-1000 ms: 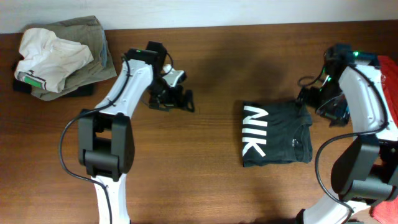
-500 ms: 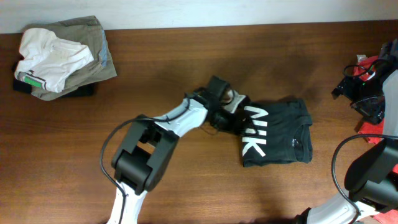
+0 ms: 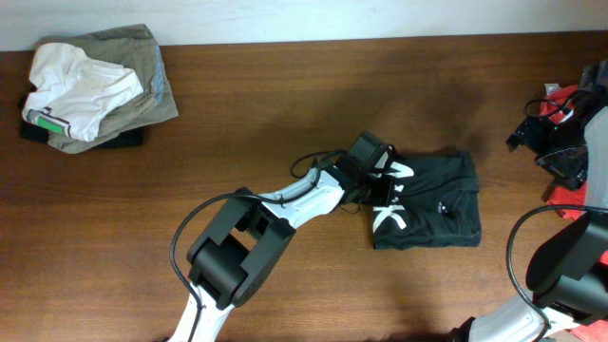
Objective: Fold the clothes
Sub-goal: 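Grasp the folded bundle with the left gripper and carry it leftward, then place the bundle on top of the khaki clothes stack at top left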
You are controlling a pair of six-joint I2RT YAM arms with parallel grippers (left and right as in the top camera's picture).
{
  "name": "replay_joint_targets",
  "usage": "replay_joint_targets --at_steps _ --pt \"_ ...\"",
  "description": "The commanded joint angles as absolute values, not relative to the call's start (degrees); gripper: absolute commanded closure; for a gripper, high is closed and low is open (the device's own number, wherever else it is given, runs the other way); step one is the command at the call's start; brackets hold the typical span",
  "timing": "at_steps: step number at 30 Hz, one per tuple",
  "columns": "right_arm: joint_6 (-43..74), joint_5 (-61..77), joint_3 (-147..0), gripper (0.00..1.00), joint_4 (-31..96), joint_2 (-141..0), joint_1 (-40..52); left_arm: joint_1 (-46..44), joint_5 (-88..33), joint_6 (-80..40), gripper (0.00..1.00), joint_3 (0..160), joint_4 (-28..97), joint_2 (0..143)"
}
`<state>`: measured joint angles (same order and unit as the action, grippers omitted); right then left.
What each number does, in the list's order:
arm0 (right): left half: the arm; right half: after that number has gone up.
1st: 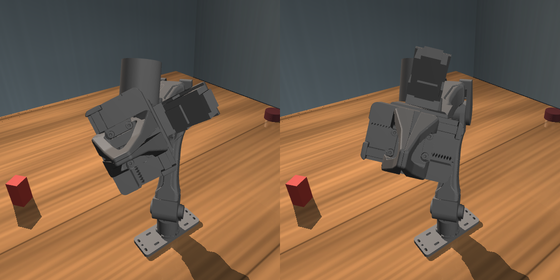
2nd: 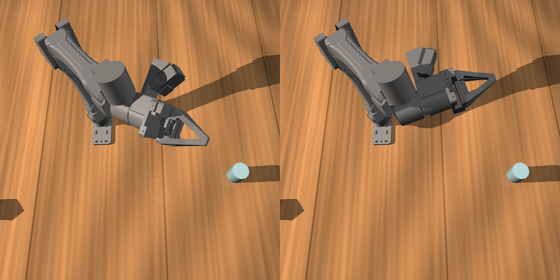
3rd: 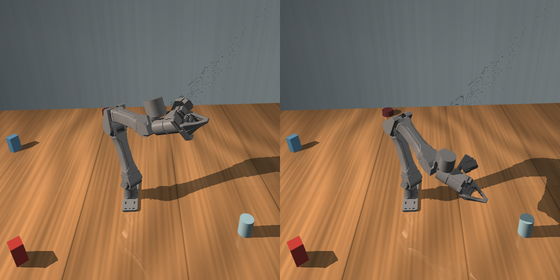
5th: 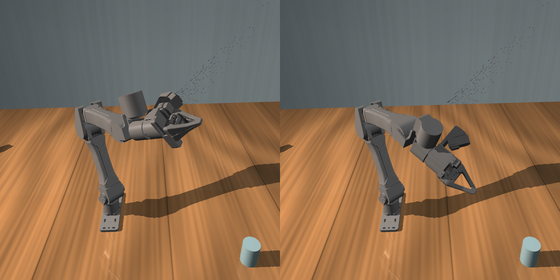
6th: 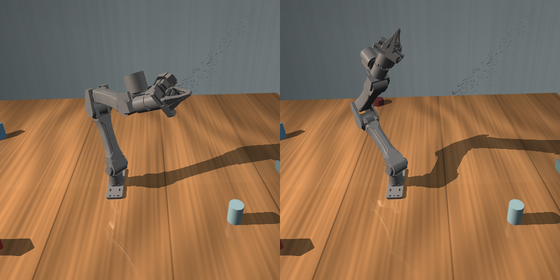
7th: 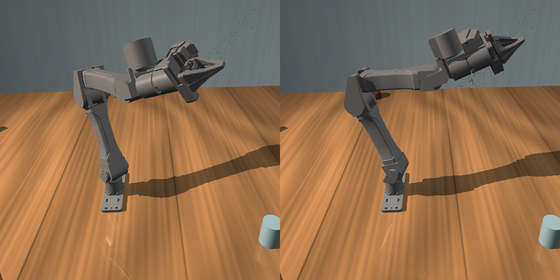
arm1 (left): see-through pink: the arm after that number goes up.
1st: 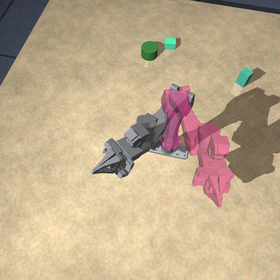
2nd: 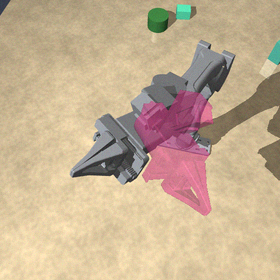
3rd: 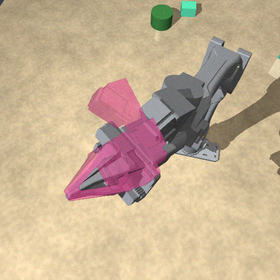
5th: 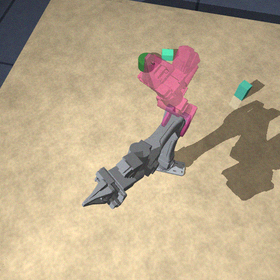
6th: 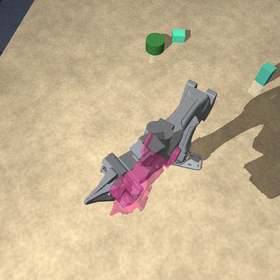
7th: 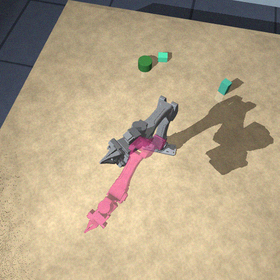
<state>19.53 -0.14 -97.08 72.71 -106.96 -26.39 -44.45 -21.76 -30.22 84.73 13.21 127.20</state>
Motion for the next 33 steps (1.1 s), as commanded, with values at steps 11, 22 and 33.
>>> replay_joint_targets --at_steps 11,22,33 --pt "20.23 -0.25 -98.04 0.01 72.58 -105.82 -26.33 -7.29 -9.34 -6.22 1.0 91.37 33.06 129.43" --pt "20.23 -0.25 -98.04 0.01 72.58 -105.82 -26.33 5.1 -1.04 7.38 1.0 117.73 49.67 129.43" --pt "20.23 -0.25 -98.04 0.01 72.58 -105.82 -26.33 15.77 -2.33 3.25 1.0 134.04 52.05 129.84"
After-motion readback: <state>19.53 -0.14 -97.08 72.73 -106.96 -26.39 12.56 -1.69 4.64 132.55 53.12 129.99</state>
